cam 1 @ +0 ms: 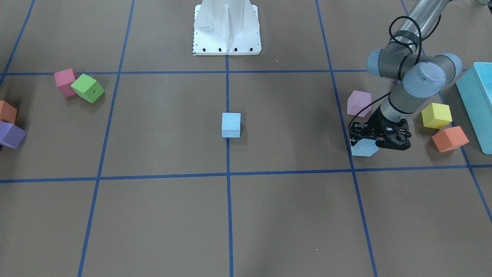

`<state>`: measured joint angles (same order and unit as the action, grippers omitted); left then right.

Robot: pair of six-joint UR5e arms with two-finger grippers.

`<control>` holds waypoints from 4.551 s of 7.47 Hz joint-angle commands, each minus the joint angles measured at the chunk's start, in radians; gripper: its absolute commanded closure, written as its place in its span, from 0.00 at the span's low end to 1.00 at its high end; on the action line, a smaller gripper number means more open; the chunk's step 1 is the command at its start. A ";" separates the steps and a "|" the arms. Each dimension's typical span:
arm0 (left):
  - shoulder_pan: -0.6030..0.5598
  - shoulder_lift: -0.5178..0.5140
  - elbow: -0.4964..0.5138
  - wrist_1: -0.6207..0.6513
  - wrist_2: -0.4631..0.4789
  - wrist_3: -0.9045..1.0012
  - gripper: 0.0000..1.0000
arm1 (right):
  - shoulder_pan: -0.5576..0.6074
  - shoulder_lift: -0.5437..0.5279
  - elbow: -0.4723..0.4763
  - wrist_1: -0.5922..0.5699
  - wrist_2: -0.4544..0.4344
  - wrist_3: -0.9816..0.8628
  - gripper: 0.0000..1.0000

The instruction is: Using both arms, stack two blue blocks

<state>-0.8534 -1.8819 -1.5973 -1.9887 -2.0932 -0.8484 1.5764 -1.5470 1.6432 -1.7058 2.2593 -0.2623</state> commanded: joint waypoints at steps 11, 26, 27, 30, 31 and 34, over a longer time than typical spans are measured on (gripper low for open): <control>0.343 -0.600 0.089 0.488 0.232 -0.258 1.00 | 0.001 -0.030 -0.023 0.031 0.005 0.002 0.00; 0.271 -0.565 -0.115 0.607 0.216 -0.256 0.03 | 0.001 -0.030 -0.023 0.031 0.005 0.000 0.00; 0.213 -0.509 -0.200 0.646 0.164 -0.230 0.03 | 0.001 -0.032 -0.025 0.031 0.005 0.000 0.00; -0.058 -0.274 -0.257 0.646 0.023 0.248 0.02 | 0.001 -0.041 -0.025 0.031 0.005 -0.002 0.00; -0.149 -0.184 -0.257 0.646 0.000 0.452 0.02 | -0.001 -0.045 -0.025 0.031 0.005 -0.002 0.00; -0.466 0.086 -0.231 0.633 -0.149 0.943 0.02 | -0.001 -0.047 -0.025 0.031 0.005 -0.002 0.00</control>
<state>-1.1844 -1.9128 -1.8415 -1.3529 -2.1858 -0.1198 1.5759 -1.5924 1.6184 -1.6751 2.2641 -0.2638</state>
